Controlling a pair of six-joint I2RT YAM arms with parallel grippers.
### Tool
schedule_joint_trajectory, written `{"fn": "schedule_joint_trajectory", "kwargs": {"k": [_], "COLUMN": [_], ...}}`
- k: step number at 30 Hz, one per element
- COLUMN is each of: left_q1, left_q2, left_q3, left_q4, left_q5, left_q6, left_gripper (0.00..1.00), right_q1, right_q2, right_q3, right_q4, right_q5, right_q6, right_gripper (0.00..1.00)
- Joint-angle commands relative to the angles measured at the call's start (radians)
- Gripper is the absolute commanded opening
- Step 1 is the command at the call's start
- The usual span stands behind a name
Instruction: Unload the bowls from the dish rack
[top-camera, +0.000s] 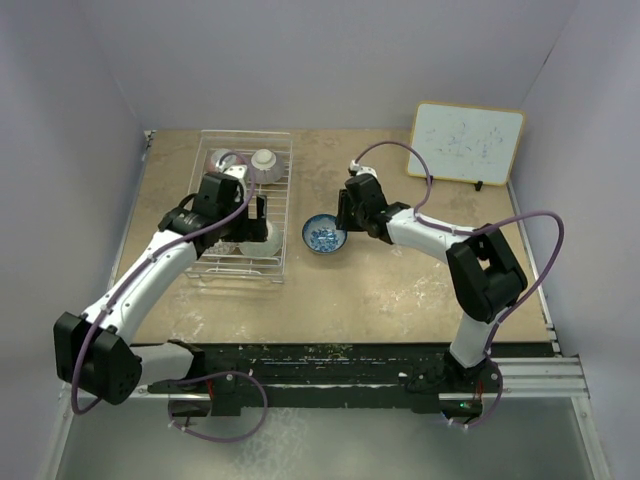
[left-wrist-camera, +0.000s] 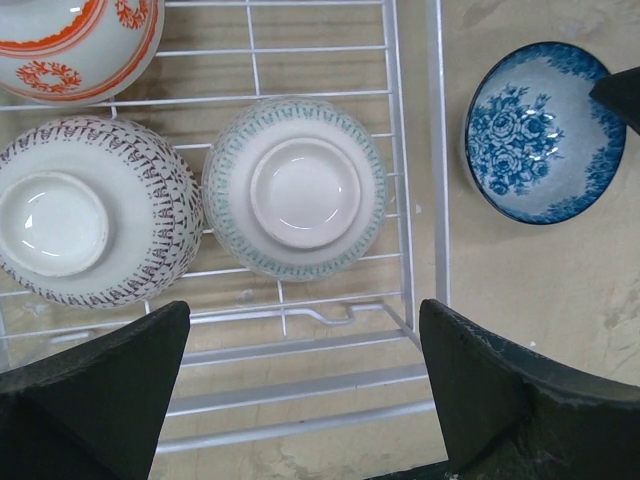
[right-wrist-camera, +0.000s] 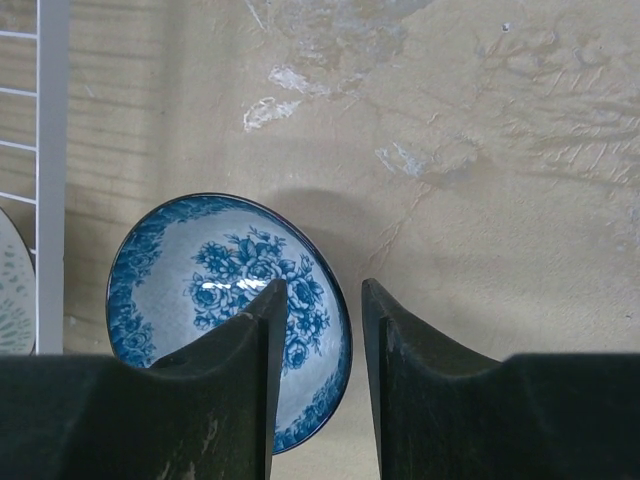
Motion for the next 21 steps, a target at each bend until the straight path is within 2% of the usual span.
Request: {"fn": "schedule_joint_trajectory", "kwargs": {"k": [1, 8, 17, 21], "left_q1": [0.003, 0.003, 0.002, 0.003], "left_q2": [0.036, 0.041, 0.046, 0.046], "left_q3": [-0.003, -0.023, -0.047, -0.052], "left_q4": [0.049, 0.075, 0.093, 0.093], "left_q5": [-0.019, -0.005, -0.004, -0.003], "left_q6": [0.018, 0.017, 0.016, 0.017], "left_gripper": [0.99, 0.99, 0.99, 0.99], "right_q1": [0.001, 0.001, -0.012, -0.03], "right_q2": [-0.005, 0.0, -0.05, -0.067], "right_q3": [-0.018, -0.032, -0.063, -0.073], "right_q4": [0.034, 0.015, 0.03, 0.029], "right_q5": [0.013, -0.013, 0.022, 0.04], "right_q6": [0.002, 0.03, 0.043, 0.05], "right_gripper": [0.37, 0.25, 0.02, 0.0]}}
